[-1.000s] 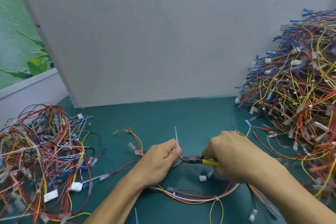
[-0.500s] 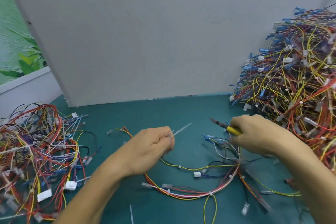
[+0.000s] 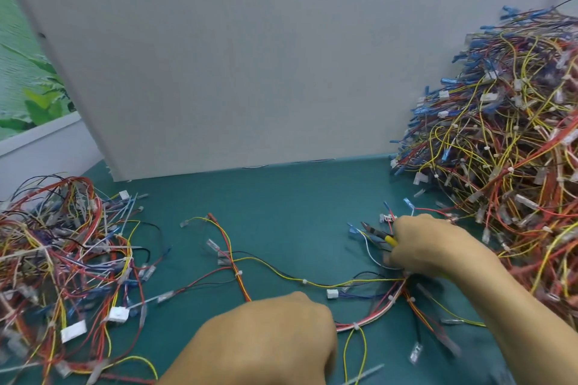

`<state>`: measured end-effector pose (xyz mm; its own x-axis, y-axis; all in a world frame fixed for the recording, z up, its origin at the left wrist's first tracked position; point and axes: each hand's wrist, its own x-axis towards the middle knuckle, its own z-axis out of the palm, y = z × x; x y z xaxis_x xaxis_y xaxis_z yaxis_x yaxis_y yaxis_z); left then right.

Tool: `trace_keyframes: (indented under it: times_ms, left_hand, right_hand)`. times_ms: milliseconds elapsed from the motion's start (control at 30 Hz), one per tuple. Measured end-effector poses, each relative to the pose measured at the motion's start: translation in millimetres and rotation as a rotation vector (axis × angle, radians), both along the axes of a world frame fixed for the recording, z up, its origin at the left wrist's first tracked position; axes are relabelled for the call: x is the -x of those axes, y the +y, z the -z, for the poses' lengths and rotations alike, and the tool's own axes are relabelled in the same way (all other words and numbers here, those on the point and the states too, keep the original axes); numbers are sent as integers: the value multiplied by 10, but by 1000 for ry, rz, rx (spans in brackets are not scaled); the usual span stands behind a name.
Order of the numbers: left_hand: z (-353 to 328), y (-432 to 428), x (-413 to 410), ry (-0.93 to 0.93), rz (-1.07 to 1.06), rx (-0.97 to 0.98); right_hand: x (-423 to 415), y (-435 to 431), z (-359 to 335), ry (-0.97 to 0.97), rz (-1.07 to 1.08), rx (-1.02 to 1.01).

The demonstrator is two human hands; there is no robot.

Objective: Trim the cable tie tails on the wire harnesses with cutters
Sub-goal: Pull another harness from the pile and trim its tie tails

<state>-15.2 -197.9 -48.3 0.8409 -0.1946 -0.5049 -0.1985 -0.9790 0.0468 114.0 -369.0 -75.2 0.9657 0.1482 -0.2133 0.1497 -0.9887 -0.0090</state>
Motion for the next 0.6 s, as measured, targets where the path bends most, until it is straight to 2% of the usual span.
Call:
trace_keyframes:
  times_ms: [133,233,367,467,600]
  left_hand:
    - [-150,275,-43,-96,-34,165]
    - [-118,591,-230,-235,-205,49]
    - [146,809,-436,-235,-430,-128]
    - [297,836,-512,-229,-510,-143]
    - [354,853,-562,-260,-549,-95]
  right_hand:
    - [20,9,-30,7,12,58]
    - [2,-39,-111,-6,15,42]
    - [53,-27,-179,21,8,49]
    - [100,50,-100,49,-18,96]
    - [105,128,3,-17,4,96]
